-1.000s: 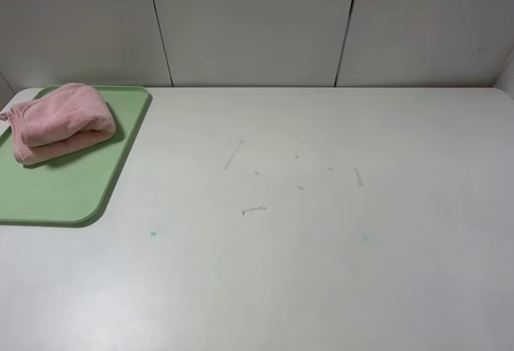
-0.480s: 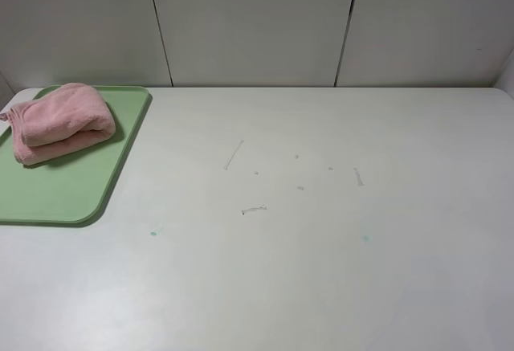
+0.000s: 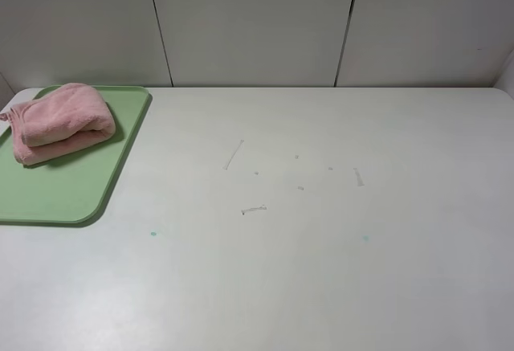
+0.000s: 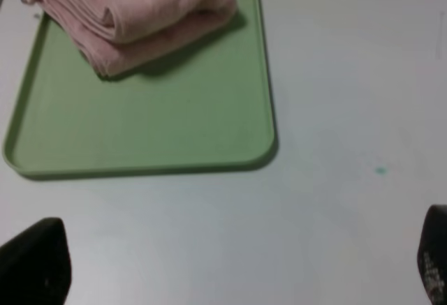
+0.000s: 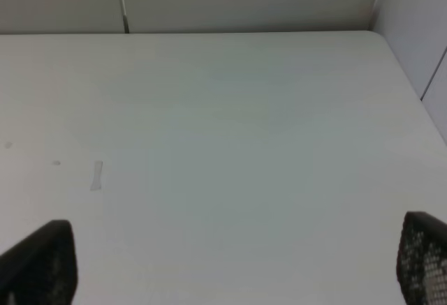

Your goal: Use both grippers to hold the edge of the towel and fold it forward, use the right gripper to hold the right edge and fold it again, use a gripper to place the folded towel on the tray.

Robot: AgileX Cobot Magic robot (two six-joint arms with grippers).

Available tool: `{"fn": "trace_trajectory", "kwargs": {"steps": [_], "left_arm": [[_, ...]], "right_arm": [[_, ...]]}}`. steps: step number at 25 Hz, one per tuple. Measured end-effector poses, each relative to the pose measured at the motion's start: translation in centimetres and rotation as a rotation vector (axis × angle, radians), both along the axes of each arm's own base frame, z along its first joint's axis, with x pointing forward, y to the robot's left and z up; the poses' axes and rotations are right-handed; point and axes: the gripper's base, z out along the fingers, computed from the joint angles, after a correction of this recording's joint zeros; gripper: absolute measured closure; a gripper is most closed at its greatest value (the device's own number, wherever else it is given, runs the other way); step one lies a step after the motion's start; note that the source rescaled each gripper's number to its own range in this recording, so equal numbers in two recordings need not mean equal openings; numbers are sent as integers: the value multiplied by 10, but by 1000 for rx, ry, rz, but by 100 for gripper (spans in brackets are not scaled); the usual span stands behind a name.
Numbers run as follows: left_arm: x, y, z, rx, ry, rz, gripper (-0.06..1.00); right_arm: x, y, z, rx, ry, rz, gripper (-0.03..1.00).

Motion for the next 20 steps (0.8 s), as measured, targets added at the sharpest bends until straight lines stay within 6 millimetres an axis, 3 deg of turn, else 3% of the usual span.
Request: {"fn": "trace_trajectory", "kwargs": {"steps": [20], "left_arm": [[0,0,-1,13,4,-16,-5]], "right_arm": [[0,0,0,0,-1,0,-3]]}}
